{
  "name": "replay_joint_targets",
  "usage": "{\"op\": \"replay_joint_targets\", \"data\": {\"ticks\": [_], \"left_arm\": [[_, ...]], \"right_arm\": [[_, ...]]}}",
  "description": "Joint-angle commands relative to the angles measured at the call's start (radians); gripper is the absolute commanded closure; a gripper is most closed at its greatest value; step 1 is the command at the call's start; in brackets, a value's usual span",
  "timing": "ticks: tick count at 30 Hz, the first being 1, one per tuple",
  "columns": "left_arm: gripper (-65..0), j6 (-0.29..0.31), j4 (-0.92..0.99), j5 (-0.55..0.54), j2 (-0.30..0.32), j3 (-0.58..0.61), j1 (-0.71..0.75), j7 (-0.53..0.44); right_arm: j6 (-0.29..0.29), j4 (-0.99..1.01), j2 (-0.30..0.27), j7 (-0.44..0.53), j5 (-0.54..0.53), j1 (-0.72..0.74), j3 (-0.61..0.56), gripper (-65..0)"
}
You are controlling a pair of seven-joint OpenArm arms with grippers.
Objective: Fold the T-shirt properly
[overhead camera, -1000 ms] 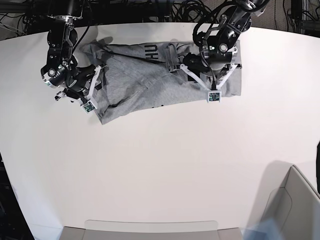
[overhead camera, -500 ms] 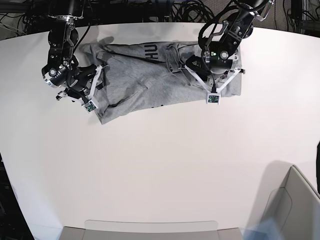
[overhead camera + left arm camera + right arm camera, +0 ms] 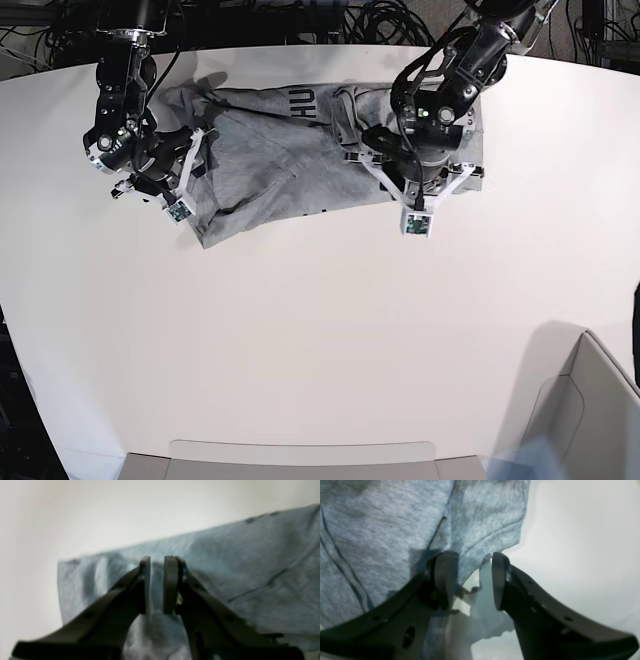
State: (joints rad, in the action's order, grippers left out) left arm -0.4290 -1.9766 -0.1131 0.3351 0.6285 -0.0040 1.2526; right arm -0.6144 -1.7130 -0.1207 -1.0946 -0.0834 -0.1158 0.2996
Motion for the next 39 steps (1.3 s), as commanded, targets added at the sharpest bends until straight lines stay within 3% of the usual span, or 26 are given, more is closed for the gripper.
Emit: {"op": "replay_joint_targets", "data": {"ticks": [1,9,13,17,21,25,31,35,39], "left_arm": [[-9.2,-0.003,-0.008,0.002,0.002,0.021,-0.009,0.002],[-9.6,-0.02,0.009,0.011,0.002,0.057,-0.049,0.031],[-13.7,-0.147,-0.042,0.065,0.006,-0.014,0.006,0.055],[-15.0,-0.269,-0.066,0.186,0.009,-0.054,0.106,0.043],[-14.3,-0.269,-0.066,0.275,0.002,-0.019,0.175,0.039],[-9.4,-0.269,-0.059,0.284,-0.038,0.015,0.197,0.029],[-9.3,-0.269,0.162,0.281,-0.1,0.018,0.177,-0.141],[-9.2,-0.23,0.313,0.281,-0.11,0.018,0.111,-0.204],[-9.2,-0.229,0.377,0.281,-0.112,0.017,0.065,-0.218]], "right_arm": [[-0.006,-0.02,-0.004,0.015,-0.009,0.014,0.002,-24.7],[-0.006,-0.019,-0.003,0.015,-0.009,0.014,0.008,-24.7],[-0.006,-0.017,-0.003,0.015,-0.009,0.014,0.008,-24.7],[-0.006,-0.015,-0.003,0.015,-0.009,0.017,0.003,-24.7],[-0.006,-0.015,-0.003,0.015,-0.013,0.021,0.002,-24.7],[-0.006,-0.015,0.011,0.015,-0.009,0.031,0.006,-24.7],[-0.006,-0.034,0.017,0.017,-0.016,0.024,0.013,-24.7],[-0.008,-0.077,0.042,0.017,-0.028,0.023,0.092,-24.7],[-0.009,-0.106,0.043,0.017,-0.117,0.023,0.212,-24.7]]}}
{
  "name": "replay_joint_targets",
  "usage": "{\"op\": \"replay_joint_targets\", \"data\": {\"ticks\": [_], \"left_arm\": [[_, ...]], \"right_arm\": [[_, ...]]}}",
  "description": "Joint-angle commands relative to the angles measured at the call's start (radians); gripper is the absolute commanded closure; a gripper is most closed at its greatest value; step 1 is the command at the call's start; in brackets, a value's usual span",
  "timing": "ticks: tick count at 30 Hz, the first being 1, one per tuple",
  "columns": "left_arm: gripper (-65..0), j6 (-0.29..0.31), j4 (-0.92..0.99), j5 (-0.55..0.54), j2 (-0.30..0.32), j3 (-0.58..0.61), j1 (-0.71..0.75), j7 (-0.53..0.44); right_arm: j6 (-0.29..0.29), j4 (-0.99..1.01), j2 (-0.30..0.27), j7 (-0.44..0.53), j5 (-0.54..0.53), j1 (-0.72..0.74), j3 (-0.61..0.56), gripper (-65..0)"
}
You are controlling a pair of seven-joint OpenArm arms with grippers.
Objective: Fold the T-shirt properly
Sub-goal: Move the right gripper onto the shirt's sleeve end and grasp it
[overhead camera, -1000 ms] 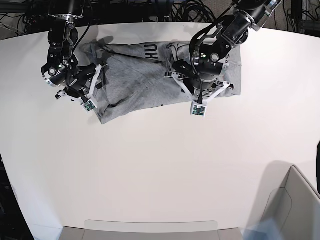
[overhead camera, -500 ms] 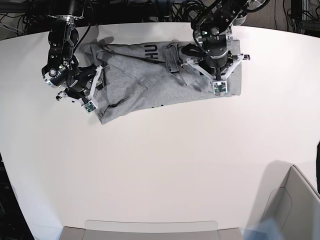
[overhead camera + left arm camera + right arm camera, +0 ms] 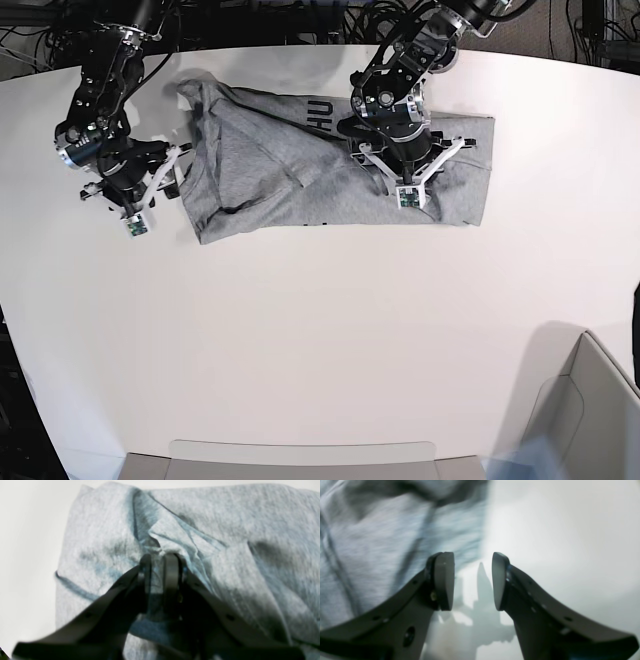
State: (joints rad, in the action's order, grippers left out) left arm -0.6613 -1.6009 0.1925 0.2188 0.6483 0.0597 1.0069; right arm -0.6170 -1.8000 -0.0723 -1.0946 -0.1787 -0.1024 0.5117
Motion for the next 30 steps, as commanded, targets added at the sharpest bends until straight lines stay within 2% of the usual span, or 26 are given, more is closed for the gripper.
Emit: {"op": "replay_joint_targets", "data": {"ticks": [1,6,8,10,13,16,21,25,30], "left_arm": [[-9.2,0.004,0.009,-0.024,0.004,-0.003,-0.01,0.028],[-9.2,0.004,-0.014,-0.015,0.011,-0.009,-0.057,0.059],[-9.5,0.001,-0.068,-0.015,0.014,-0.011,-0.057,0.086],[-11.7,-0.001,-0.144,-0.015,0.015,-0.011,-0.053,0.114],[-18.4,-0.002,-0.276,-0.014,0.015,-0.009,-0.05,0.146],[-21.9,-0.002,-0.359,-0.014,0.015,-0.009,-0.05,0.18],[-21.9,-0.001,-0.39,-0.014,0.051,-0.002,-0.045,0.198],[-21.9,-0.002,-0.395,-0.014,0.081,-0.008,-0.013,0.198],[-21.9,-0.004,-0.407,-0.012,0.11,-0.011,0.01,0.198]], "right_arm": [[-0.008,-0.019,-0.01,0.017,-0.055,0.008,0.021,-24.7],[-0.01,-0.021,-0.034,0.014,-0.169,-0.056,0.054,-24.9],[-0.031,-0.017,-0.04,0.014,-0.239,-0.087,0.055,-25.0],[-0.081,-0.014,-0.04,0.014,-0.305,-0.115,0.06,-26.0],[-0.081,-0.014,-0.037,0.014,-0.367,-0.144,0.06,-31.5],[-0.081,-0.013,-0.031,0.015,-0.382,-0.153,0.06,-34.4],[-0.081,0.022,-0.005,0.017,-0.381,-0.147,0.081,-34.5],[-0.081,0.026,0.038,0.017,-0.381,-0.128,0.13,-34.5],[-0.081,0.15,0.056,0.017,-0.381,-0.07,0.153,-34.5]]}}
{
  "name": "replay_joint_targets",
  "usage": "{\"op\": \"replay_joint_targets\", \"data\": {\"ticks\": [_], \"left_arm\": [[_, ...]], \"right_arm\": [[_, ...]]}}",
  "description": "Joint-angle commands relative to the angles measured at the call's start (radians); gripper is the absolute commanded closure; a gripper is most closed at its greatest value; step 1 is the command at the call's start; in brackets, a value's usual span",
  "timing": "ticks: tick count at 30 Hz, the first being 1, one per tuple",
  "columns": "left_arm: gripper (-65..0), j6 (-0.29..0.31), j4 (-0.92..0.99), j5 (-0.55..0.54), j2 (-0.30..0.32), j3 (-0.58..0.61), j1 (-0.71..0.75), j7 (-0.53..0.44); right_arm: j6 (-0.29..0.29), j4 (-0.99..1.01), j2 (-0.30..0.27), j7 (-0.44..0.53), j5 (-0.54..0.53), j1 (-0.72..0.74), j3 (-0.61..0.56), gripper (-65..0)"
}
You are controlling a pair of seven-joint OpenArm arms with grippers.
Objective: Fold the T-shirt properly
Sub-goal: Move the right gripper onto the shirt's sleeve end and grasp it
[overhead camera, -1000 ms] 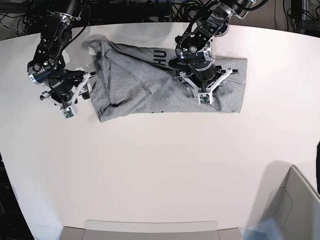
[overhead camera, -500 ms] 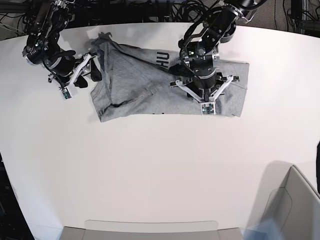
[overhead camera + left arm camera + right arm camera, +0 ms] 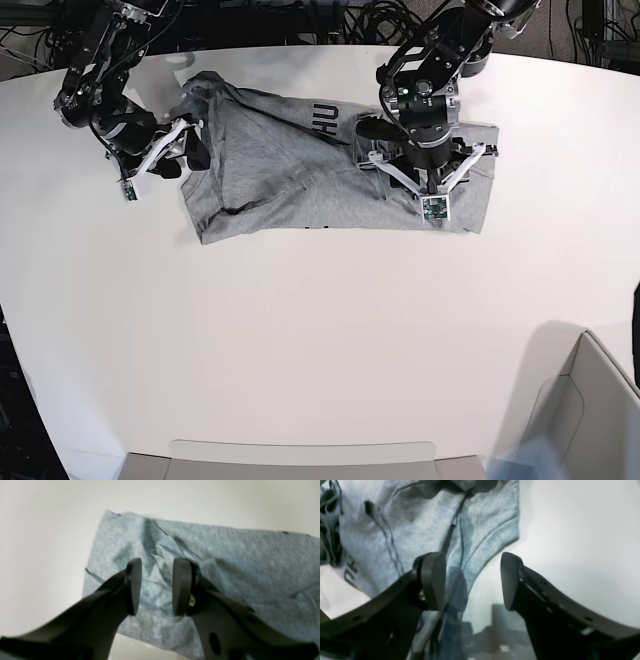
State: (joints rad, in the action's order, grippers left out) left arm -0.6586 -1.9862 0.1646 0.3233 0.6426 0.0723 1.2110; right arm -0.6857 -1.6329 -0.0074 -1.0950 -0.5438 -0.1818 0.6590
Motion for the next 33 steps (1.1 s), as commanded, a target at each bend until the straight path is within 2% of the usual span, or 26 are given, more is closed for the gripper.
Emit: {"op": "replay_joint_targets", "data": {"ticks": [1,5,11,15,22,27,30,33], "left_arm": [[-21.9,-0.007,-0.032,0.016,0.012,-0.005,0.002,-0.006],[-21.9,-0.007,-0.046,0.016,0.013,-0.005,0.014,0.002],[-21.9,-0.007,-0.046,0.016,0.013,-0.005,0.016,0.014],[-21.9,-0.007,-0.046,0.016,0.013,-0.005,0.016,0.014],[-21.9,-0.007,-0.045,0.016,0.007,-0.005,0.011,0.014],[-21.9,-0.007,-0.045,0.016,0.007,-0.005,0.01,0.016],[-21.9,-0.007,-0.045,0.016,0.009,-0.005,0.01,0.016],[-21.9,-0.007,-0.045,0.016,0.012,-0.005,0.013,0.016]], "right_arm": [[-0.012,0.01,-0.009,0.017,-0.017,0.017,0.006,-34.5],[-0.012,0.115,0.017,0.017,-0.038,0.041,0.009,-34.5],[-0.012,0.196,0.068,0.013,-0.192,0.012,0.0,-34.5],[-0.012,0.193,0.097,0.013,-0.197,-0.011,0.0,-34.5],[-0.012,0.25,0.099,0.016,-0.192,0.017,-0.015,-34.3],[-0.012,0.311,0.099,0.022,-0.19,0.046,-0.052,-28.8],[0.088,0.306,0.099,0.089,-0.19,0.04,-0.112,-22.6],[0.225,0.305,0.079,0.126,-0.19,0.026,-0.193,-13.0]]}}
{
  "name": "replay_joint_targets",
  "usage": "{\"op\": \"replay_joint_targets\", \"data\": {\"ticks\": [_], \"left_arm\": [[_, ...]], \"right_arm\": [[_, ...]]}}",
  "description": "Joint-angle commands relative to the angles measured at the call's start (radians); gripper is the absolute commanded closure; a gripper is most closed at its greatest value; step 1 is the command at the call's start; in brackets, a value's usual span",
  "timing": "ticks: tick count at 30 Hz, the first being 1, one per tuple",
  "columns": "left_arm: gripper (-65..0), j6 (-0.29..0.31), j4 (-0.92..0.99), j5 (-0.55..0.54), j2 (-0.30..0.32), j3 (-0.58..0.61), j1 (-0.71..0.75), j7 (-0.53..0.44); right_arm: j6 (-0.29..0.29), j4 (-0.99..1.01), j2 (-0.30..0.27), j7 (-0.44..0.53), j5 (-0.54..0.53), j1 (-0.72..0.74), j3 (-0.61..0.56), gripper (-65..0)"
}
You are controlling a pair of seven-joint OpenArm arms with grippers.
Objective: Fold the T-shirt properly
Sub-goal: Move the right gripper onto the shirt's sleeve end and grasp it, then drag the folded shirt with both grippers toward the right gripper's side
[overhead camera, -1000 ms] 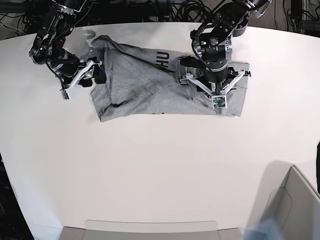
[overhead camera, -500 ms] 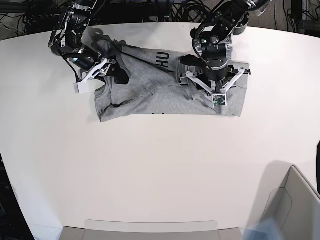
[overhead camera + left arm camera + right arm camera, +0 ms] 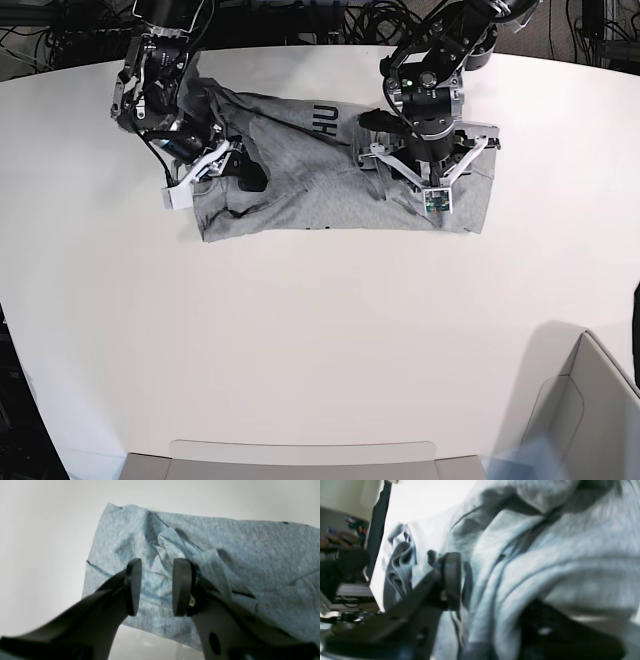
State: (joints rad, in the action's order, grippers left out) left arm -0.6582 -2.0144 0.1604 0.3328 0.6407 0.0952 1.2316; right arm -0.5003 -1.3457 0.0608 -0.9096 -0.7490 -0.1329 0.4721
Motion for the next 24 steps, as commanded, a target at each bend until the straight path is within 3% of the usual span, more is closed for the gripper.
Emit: {"op": "replay_joint_targets", "data": {"ticks": [1,4,7,11,16,18,24], "left_arm": [[-21.9,-0.007,-0.016,0.02,0.004,-0.003,-0.01,-0.005],[-21.9,-0.007,-0.016,0.02,0.004,-0.003,-0.01,-0.005],[-21.9,-0.007,-0.018,0.02,0.004,-0.003,-0.01,-0.005],[-21.9,-0.008,-0.018,0.02,0.004,-0.003,-0.008,-0.005],[-21.9,-0.012,-0.019,0.02,0.002,-0.02,-0.008,-0.003],[-21.9,-0.039,-0.019,0.02,-0.004,-0.058,-0.008,-0.003],[-21.9,-0.04,-0.019,0.02,-0.002,-0.138,-0.004,-0.003]], "right_arm": [[0.076,0.016,0.001,-0.059,0.015,-0.024,-0.029,-9.4],[0.173,0.018,-0.02,-0.053,0.015,-0.021,-0.092,0.0],[0.217,0.018,-0.069,-0.053,0.015,-0.017,-0.138,0.0],[0.228,0.018,-0.157,-0.053,0.033,0.011,-0.134,0.0],[0.311,0.015,-0.266,-0.052,0.204,0.078,-0.132,-0.4],[0.32,0.015,-0.29,-0.052,0.268,0.108,-0.131,0.0],[0.329,-0.03,-0.292,-0.052,0.494,0.172,-0.074,0.0]]}}
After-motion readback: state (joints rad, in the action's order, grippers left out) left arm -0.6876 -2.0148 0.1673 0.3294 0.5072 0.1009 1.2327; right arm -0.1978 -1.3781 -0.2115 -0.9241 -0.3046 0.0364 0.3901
